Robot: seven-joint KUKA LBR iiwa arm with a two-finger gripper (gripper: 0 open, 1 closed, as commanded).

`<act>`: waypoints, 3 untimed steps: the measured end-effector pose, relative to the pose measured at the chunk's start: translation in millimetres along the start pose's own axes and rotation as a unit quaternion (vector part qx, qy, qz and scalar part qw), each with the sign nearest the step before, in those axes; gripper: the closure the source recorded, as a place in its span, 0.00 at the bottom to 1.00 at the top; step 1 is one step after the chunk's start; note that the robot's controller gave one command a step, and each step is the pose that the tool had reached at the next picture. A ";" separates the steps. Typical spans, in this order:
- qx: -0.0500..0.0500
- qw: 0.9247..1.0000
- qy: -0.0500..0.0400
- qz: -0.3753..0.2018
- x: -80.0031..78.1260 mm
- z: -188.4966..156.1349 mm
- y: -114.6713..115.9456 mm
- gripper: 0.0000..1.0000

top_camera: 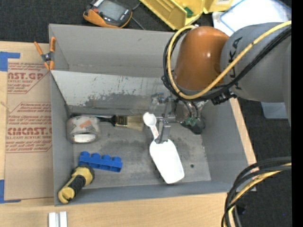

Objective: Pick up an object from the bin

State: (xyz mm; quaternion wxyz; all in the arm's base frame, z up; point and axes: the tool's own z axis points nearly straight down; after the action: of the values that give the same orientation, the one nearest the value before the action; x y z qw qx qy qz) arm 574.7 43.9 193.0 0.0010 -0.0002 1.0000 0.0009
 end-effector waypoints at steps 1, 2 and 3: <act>0.000 1.000 0.000 0.000 0.0 0.0 0.0 0.00; 0.000 0.996 0.001 -0.092 33.3 42.8 -1.7 0.00; -0.001 1.000 -0.003 0.013 1.3 34.5 4.2 0.00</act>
Offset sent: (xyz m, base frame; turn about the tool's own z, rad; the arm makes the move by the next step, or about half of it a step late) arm -0.0329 -0.0024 -0.0422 -0.1878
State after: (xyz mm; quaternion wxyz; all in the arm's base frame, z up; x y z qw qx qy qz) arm 573.4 48.3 158.5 0.0042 0.0131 0.9999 0.0018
